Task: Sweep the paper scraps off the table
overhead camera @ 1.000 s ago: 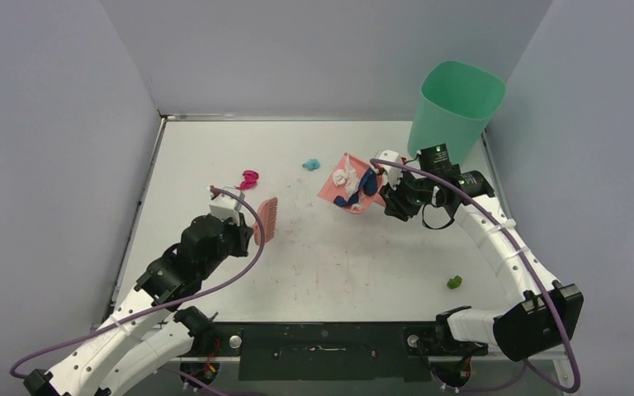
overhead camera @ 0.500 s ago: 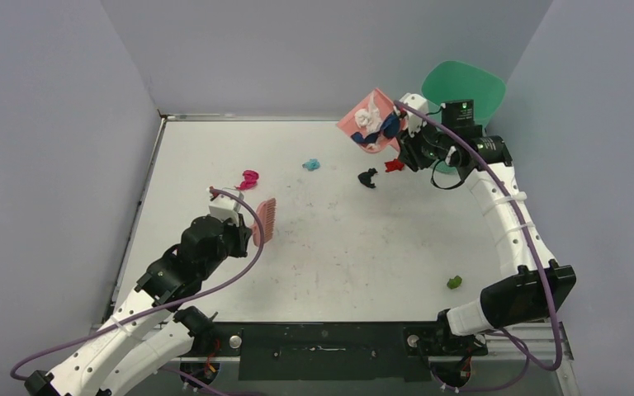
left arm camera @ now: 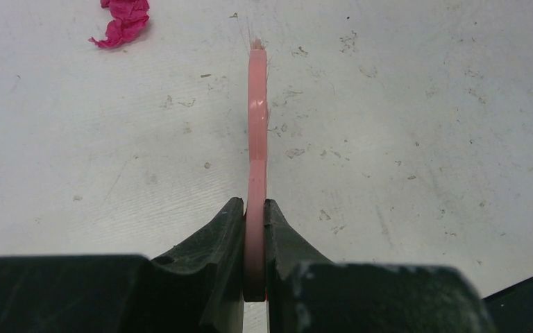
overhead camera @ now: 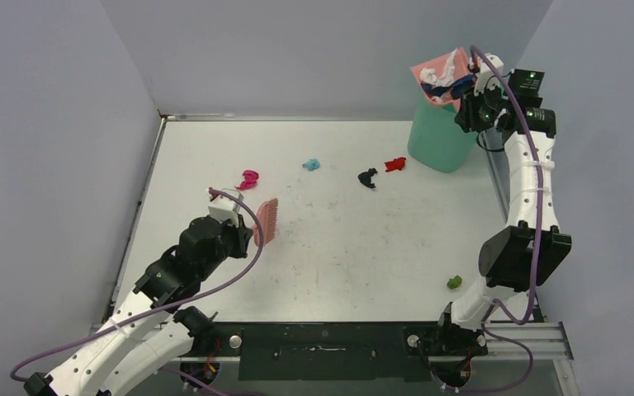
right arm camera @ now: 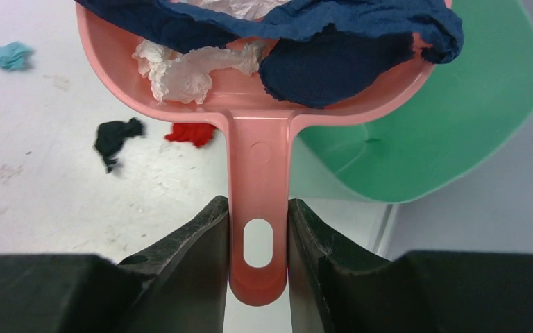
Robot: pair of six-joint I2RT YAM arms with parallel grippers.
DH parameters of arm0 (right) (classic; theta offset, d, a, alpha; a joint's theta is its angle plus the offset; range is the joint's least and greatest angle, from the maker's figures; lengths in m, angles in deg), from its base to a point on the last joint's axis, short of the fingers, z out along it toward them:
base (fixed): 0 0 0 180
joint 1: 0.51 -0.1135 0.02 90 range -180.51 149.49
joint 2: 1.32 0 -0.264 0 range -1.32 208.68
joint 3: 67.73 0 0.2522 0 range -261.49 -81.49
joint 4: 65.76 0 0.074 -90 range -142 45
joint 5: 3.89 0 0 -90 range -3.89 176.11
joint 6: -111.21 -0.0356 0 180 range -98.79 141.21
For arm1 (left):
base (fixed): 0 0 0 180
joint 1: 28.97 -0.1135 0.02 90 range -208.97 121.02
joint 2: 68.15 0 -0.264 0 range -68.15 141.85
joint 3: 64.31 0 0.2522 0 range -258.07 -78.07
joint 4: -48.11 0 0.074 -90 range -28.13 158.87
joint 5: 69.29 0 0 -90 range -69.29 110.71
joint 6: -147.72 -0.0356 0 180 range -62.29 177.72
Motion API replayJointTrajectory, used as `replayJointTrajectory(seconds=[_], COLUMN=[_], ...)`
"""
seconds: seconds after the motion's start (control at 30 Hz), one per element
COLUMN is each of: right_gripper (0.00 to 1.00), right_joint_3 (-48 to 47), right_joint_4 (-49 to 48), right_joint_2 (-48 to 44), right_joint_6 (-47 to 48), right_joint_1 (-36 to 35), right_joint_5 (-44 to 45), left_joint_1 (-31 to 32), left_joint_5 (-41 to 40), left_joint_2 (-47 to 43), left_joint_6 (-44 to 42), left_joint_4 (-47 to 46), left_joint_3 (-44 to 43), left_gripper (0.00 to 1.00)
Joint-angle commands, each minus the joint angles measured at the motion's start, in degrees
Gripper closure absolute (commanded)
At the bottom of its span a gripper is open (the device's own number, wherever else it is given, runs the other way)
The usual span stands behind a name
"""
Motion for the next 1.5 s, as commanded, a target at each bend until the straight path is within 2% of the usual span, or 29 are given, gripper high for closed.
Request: replayJointTrajectory(seconds=[0.0, 0.37, 0.73, 0.83, 0.9, 1.0, 1.2, 1.47], right_gripper=[0.95, 0.95, 0.95, 0.95, 0.95, 0.95, 0.95, 0.95], right_joint_3=[-8.2, -24.6, -23.9, -20.2, -12.6, -5.2, 6.7, 3.9], right_joint_4=[-1.5, 5.4, -1.5, -7.5, -19.6, -30.5, -43.5, -38.8], right_joint_2=[4.2, 12.5, 14.4, 13.8, 11.2, 7.8, 4.2, 4.5], right_joint_6=[0.0, 12.2, 34.4, 44.2, 52.4, 61.4, 74.0, 70.4], right_joint_1=[3.6, 4.7, -0.2, -3.0, -4.9, -7.2, -8.8, -8.8], right_joint_5=[1.9, 24.0, 49.7, 57.8, 62.6, 65.1, 68.4, 68.2], left_joint_1=[-0.2, -0.4, -0.5, -0.8, -0.8, -0.8, -0.8, -0.8], left_joint_5=[0.2, 0.7, 0.1, -0.6, -0.8, -0.4, -0.4, 0.0], left_joint_2=[-1.0, -0.6, -0.9, -1.6, -1.8, -1.5, -1.4, -1.3], left_joint_6=[-0.7, -0.9, -0.9, -0.9, -0.9, -0.9, -0.9, -0.8], left_joint_4=[-3.6, -3.4, -3.0, -3.2, -3.3, -3.3, -3.1, -3.2], left_joint_3=[-0.4, -0.6, -0.8, -0.6, -0.4, -0.4, -0.7, -0.7], left_gripper=[1.00, 1.00, 1.00, 1.00, 1.00, 1.00, 1.00, 1.00])
